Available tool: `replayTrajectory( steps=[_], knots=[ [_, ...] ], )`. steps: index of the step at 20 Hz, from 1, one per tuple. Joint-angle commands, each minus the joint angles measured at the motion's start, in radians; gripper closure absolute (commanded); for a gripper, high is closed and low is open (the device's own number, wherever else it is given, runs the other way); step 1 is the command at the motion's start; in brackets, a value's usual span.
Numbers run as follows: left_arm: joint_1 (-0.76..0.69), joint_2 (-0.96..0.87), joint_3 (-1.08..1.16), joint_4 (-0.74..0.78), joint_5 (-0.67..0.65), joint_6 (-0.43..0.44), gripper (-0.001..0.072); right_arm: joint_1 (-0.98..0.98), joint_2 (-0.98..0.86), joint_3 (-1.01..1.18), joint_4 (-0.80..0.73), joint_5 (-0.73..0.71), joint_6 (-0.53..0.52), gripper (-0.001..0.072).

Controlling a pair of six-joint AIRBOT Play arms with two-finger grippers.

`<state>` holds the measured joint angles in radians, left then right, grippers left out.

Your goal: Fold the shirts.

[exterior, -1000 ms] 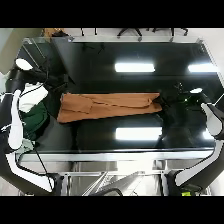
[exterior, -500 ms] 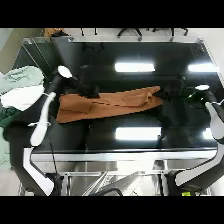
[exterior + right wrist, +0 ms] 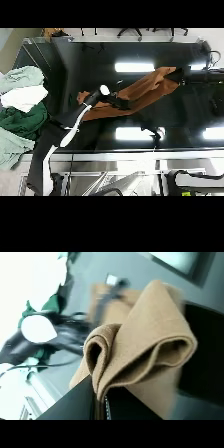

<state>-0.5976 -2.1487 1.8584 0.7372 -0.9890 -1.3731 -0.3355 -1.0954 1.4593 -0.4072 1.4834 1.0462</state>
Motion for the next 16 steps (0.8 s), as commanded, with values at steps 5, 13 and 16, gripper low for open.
replayTrajectory(
  steps=[5, 13, 16],
  knots=[
    [0.053, 0.067, 0.203, -0.058, -0.244, 0.012, 0.0695, 0.015, 0.037, 0.009, -0.068, 0.049, 0.040, 0.0692],
    [0.428, 0.746, 0.013, -0.058, -0.431, 0.100, 0.0693, 0.467, -0.066, 0.008, -0.063, -0.362, 0.042, 0.0692],
    [0.530, 0.923, -0.061, -0.057, -0.422, 0.145, 0.0693, 0.773, -0.200, 0.008, -0.064, -0.676, 0.004, 0.0688]
  ],
)
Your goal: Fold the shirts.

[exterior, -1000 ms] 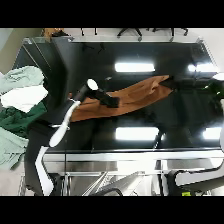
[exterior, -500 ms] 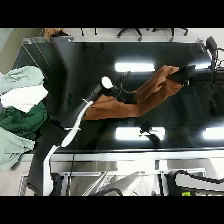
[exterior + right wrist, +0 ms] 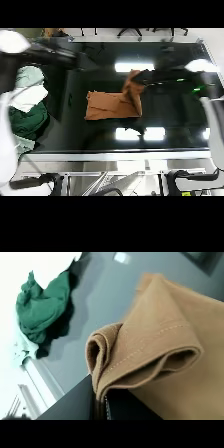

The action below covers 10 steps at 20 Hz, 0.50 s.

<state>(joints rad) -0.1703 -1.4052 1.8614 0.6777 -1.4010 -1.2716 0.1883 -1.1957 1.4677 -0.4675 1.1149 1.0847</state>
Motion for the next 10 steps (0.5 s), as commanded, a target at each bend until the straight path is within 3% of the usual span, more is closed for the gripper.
replayTrajectory(
  steps=[1, 2, 3, 6, 10],
  knots=[
    [0.131, 0.224, -0.096, 0.003, -0.004, 0.054, 0.0693, 0.333, -0.161, 0.000, -0.003, -0.435, -0.065, 0.0599],
    [0.151, 0.262, -0.132, 0.003, 0.003, 0.064, 0.0693, 0.410, -0.230, 0.000, -0.003, -0.567, -0.083, 0.0302],
    [0.171, 0.297, -0.177, 0.003, 0.017, 0.075, 0.0693, 0.460, -0.286, 0.001, 0.000, -0.646, -0.095, 0.0152],
    [0.217, 0.377, -0.303, 0.003, 0.072, 0.090, 0.0693, 0.443, -0.312, 0.001, -0.036, -0.610, -0.093, 0.0145],
    [0.262, 0.448, -0.438, 0.002, 0.130, 0.121, 0.0693, 0.179, -0.181, 0.001, -0.106, -0.319, -0.014, 0.0144]
  ],
)
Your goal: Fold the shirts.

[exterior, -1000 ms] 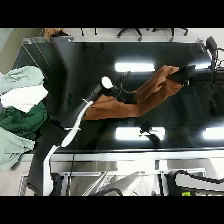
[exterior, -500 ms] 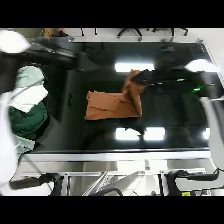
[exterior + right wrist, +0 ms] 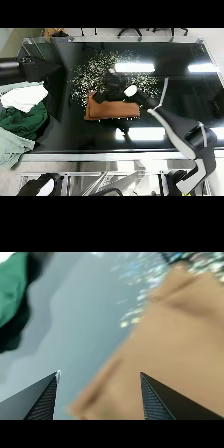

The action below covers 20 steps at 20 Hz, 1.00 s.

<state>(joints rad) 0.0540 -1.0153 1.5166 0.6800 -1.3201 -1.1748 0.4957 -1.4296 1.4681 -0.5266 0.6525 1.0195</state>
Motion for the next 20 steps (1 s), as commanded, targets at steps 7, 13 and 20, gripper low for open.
replayTrajectory(
  steps=[7, 13, 20],
  knots=[
    [0.077, 0.072, -0.122, 0.000, 0.013, 0.023, 0.0693, -0.585, 0.105, -0.045, -0.250, 0.560, 0.216, 0.0052],
    [0.077, 0.072, -0.122, -0.001, 0.003, 0.023, 0.0692, -0.549, -0.023, -0.112, -0.206, 0.544, 0.161, 0.0052],
    [0.077, 0.071, -0.122, 0.000, -0.021, 0.023, 0.0693, -0.475, -0.105, -0.112, -0.153, 0.473, 0.124, 0.0107]
  ],
)
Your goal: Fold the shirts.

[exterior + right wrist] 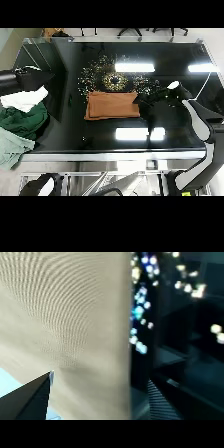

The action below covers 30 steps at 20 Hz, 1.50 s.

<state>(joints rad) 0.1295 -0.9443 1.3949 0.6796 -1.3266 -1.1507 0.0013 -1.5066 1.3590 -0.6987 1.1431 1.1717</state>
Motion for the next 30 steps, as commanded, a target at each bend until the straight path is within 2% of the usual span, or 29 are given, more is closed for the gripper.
replayTrajectory(
  steps=[1, 2, 3, 4, 5, 6, 7, 8, 12, 13, 16, 22, 25, 30],
  knots=[
    [0.001, 0.000, 0.000, 0.000, -0.015, -0.002, 0.0692, 0.024, -0.028, -0.003, 0.052, -0.017, -0.054, 0.0191],
    [0.001, 0.001, 0.000, 0.000, -0.015, -0.002, 0.0693, 0.026, -0.028, -0.002, 0.085, -0.017, -0.080, 0.0250],
    [0.001, 0.001, 0.000, 0.000, -0.016, -0.002, 0.0693, 0.026, -0.028, -0.002, 0.110, -0.017, -0.092, 0.0252],
    [0.001, 0.001, 0.000, 0.000, -0.016, -0.002, 0.0692, 0.026, -0.028, -0.002, 0.122, -0.017, -0.101, 0.0318],
    [0.001, 0.000, 0.000, 0.000, -0.017, -0.002, 0.0692, 0.025, -0.028, -0.002, 0.137, -0.012, -0.117, 0.0453],
    [0.001, 0.001, 0.000, 0.000, -0.017, -0.002, 0.0693, 0.025, -0.028, -0.002, 0.157, -0.004, -0.138, 0.0520],
    [0.001, 0.001, 0.000, 0.000, -0.018, -0.002, 0.0692, 0.025, -0.028, -0.002, 0.185, 0.004, -0.161, 0.0654],
    [0.001, 0.001, 0.000, 0.000, -0.019, -0.002, 0.0692, 0.024, -0.028, -0.002, 0.210, 0.005, -0.178, 0.0692],
    [0.001, 0.001, 0.000, 0.000, -0.031, -0.002, 0.0692, -0.056, 0.011, 0.015, 0.206, -0.016, -0.172, 0.0693],
    [0.001, 0.001, 0.000, 0.001, -0.036, -0.002, 0.0692, -0.110, 0.039, 0.015, 0.175, -0.031, -0.142, 0.0694],
    [0.001, 0.000, -0.001, 0.000, -0.044, -0.002, 0.0693, -0.331, 0.140, 0.014, 0.023, -0.024, -0.036, 0.0694],
    [0.001, 0.000, -0.001, 0.000, -0.043, -0.001, 0.0692, -0.818, 0.306, 0.009, -0.206, 0.114, 0.058, 0.0694],
    [0.001, 0.000, -0.001, 0.000, -0.042, -0.001, 0.0693, -1.017, 0.360, -0.082, -0.279, 0.178, 0.064, 0.0694],
    [0.001, 0.000, -0.001, 0.001, -0.032, 0.011, 0.0692, -1.212, 0.436, -0.352, -0.387, 0.153, 0.064, 0.0694]
  ],
)
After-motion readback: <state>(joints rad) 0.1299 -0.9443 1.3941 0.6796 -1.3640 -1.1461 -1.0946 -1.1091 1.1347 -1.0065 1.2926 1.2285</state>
